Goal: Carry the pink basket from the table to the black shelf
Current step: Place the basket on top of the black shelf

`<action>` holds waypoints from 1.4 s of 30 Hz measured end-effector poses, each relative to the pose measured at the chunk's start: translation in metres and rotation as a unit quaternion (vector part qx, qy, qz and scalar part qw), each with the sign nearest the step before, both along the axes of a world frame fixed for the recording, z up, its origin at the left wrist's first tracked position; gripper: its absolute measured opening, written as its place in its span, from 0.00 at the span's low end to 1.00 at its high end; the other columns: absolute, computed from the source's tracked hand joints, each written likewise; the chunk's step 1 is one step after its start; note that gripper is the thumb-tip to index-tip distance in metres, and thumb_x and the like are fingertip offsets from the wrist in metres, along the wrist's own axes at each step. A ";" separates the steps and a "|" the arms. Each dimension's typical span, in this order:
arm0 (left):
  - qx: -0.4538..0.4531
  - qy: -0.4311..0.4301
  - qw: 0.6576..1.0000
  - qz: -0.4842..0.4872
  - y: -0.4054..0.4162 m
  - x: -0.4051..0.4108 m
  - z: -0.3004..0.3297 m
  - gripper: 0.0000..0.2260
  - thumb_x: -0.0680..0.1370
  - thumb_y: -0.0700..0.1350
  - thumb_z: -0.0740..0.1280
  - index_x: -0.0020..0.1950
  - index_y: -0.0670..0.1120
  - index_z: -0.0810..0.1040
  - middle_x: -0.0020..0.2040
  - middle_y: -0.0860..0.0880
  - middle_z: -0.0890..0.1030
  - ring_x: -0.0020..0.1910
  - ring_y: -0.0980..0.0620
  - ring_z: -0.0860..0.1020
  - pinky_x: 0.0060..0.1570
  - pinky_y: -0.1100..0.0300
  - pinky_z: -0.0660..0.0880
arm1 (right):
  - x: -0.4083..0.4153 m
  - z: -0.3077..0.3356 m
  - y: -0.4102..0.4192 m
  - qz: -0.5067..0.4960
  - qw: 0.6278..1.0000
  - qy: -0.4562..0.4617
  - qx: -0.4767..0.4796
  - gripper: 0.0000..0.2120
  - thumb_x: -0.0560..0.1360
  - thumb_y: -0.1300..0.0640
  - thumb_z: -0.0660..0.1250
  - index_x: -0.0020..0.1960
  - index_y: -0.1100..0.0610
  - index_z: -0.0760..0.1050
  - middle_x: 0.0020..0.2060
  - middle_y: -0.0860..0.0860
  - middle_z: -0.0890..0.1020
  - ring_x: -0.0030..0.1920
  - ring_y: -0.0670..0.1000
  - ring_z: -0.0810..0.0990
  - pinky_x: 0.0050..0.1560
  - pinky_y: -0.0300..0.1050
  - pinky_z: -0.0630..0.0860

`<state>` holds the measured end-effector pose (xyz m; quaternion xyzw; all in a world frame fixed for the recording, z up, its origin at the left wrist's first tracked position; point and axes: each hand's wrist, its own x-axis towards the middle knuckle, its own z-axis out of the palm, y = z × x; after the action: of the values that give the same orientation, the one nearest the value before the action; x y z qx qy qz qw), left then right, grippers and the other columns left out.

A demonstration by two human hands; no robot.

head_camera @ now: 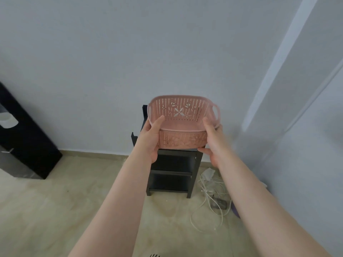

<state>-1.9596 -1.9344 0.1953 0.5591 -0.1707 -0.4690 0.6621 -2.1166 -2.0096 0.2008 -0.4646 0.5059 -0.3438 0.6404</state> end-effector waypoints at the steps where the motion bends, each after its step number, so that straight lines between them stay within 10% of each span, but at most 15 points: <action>1: 0.000 0.001 1.000 0.000 -0.006 0.005 -0.002 0.21 0.79 0.53 0.67 0.72 0.55 0.72 0.62 0.47 0.82 0.59 0.43 0.80 0.56 0.43 0.78 | 0.005 -0.002 -0.008 0.002 1.000 -0.003 0.001 0.32 0.79 0.39 0.60 0.77 0.50 0.56 0.72 0.51 0.70 0.61 0.53 0.74 0.63 0.60 0.74; 17: 0.026 0.004 1.000 -0.015 -0.149 0.117 -0.058 0.25 0.77 0.53 0.71 0.74 0.53 0.72 0.62 0.50 0.82 0.60 0.46 0.80 0.59 0.48 0.78 | 0.113 -0.049 -0.150 -0.031 0.999 0.009 0.010 0.25 0.79 0.41 0.62 0.72 0.48 0.60 0.57 0.43 0.73 0.56 0.50 0.75 0.60 0.61 0.76; 42: 0.060 0.042 0.997 -0.022 -0.209 0.172 -0.222 0.31 0.78 0.43 0.70 0.78 0.58 0.65 0.64 0.55 0.80 0.66 0.52 0.75 0.68 0.51 0.70 | 0.179 -0.218 -0.254 0.024 0.999 -0.011 0.048 0.26 0.79 0.43 0.61 0.76 0.43 0.61 0.68 0.48 0.73 0.65 0.51 0.72 0.66 0.60 0.73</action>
<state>-1.7876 -2.1434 -0.0267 0.5743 -0.1263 -0.5155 0.6233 -1.9378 -2.2637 -0.0175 -0.4420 0.5035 -0.3084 0.6753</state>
